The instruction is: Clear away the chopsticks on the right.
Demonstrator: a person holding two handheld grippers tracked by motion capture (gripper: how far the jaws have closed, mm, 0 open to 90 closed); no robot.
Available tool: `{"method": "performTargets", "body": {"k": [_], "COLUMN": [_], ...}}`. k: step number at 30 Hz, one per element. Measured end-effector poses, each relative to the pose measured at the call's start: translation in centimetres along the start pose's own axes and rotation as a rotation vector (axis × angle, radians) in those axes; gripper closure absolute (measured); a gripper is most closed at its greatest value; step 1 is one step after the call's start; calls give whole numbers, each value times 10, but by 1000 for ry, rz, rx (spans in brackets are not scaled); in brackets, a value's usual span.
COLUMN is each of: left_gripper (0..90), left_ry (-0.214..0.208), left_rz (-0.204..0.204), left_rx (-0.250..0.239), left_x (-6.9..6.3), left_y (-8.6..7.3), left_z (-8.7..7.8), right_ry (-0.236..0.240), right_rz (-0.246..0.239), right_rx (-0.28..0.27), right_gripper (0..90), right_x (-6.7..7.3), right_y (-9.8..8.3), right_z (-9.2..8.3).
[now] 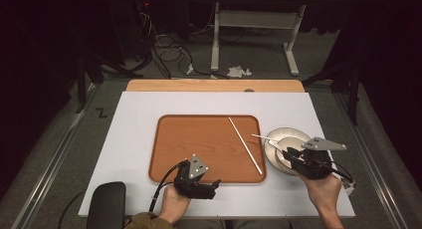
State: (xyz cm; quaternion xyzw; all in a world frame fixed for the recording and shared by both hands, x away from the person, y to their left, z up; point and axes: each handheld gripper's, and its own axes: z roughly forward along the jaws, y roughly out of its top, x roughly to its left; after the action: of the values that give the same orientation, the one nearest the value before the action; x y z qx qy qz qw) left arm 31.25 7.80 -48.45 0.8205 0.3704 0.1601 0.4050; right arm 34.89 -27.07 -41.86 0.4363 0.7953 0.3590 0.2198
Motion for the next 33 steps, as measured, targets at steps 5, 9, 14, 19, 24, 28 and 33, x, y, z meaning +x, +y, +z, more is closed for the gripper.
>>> {"method": "performTargets", "body": {"k": [5,9,14,19,24,28,33], "left_gripper": [163,163,163,164,164,163,163], "left_ry": [-5,-4,11,16,34,41,59], "left_rz": [1,2,-1,10,-3,-11,-33], "left_rx": [3,4,10,19,13,19,20], "left_x": [0,0,1,0,1,2,4], "left_y": [1,2,1,0,-4,-6,-11], "left_z": [3,3,3,3,-2,-4,-9], "right_ry": [-36,-45,-72,-85,-85,-116,-111], "right_rz": [19,47,117,174,194,161,149], "right_rx": [-10,-18,-26,-44,-18,60,113], "right_gripper": [750,752,755,759,757,739,719], "right_x": [-12,-23,-54,-76,-93,-99,-111], "right_y": [-4,-8,-18,-28,-33,-33,-34], "right_z": [-11,-15,-22,-28,-20,-6,5]}}
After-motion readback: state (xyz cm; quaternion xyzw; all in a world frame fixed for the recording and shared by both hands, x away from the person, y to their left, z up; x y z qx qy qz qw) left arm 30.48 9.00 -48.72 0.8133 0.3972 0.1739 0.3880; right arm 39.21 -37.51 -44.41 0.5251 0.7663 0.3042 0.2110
